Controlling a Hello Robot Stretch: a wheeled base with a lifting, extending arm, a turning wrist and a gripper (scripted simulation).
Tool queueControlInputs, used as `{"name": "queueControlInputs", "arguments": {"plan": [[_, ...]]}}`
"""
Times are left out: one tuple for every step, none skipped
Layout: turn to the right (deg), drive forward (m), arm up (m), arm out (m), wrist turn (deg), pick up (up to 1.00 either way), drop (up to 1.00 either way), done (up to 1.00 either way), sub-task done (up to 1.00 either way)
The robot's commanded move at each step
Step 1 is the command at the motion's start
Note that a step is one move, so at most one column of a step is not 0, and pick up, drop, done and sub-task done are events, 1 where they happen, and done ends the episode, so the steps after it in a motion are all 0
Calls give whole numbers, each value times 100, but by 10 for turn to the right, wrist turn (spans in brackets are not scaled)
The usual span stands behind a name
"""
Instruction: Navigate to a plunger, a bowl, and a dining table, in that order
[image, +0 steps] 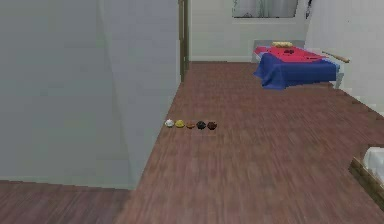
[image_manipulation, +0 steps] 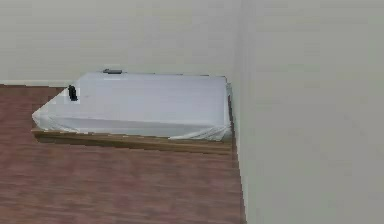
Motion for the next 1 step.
{"name": "queueControlInputs", "arguments": {"plan": [[30, 0, 0, 0, 0, 0, 0, 0, 0]]}}
